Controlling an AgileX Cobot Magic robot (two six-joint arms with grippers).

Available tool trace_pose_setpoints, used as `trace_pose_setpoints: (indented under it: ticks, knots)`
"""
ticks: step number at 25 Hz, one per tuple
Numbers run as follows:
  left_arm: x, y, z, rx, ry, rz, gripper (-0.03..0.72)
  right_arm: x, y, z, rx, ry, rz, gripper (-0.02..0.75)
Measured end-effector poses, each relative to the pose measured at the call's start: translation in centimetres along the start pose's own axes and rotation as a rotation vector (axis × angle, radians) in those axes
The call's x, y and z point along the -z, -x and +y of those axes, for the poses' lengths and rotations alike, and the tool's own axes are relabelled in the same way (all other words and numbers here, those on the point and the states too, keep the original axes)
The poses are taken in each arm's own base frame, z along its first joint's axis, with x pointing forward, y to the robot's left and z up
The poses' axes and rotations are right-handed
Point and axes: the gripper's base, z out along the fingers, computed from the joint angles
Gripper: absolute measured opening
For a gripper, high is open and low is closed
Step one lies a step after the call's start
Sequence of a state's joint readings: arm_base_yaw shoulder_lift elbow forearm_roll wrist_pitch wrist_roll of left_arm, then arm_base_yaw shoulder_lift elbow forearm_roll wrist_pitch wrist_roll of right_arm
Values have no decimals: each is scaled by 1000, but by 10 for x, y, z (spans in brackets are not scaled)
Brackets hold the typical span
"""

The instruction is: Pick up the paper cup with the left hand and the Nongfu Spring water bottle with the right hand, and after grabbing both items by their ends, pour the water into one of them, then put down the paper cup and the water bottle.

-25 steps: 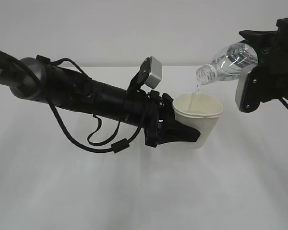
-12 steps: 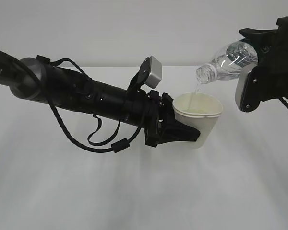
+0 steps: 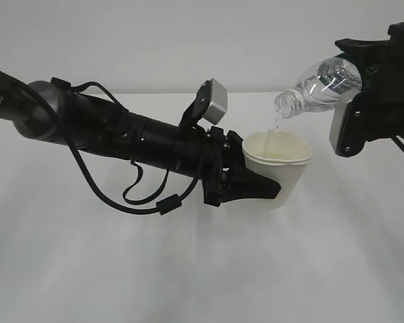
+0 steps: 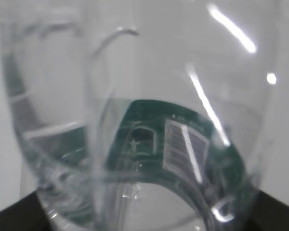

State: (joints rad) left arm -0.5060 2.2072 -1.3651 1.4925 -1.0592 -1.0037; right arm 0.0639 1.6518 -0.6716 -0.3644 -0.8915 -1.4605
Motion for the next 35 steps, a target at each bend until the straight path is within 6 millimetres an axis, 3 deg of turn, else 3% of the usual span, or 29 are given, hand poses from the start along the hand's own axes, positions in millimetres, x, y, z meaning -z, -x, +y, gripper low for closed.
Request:
trace_pose_setpoints:
  ticks: [35]
  knots:
    - [0, 0, 0, 0, 0, 0, 429, 0, 0, -3, 7, -28, -4, 473]
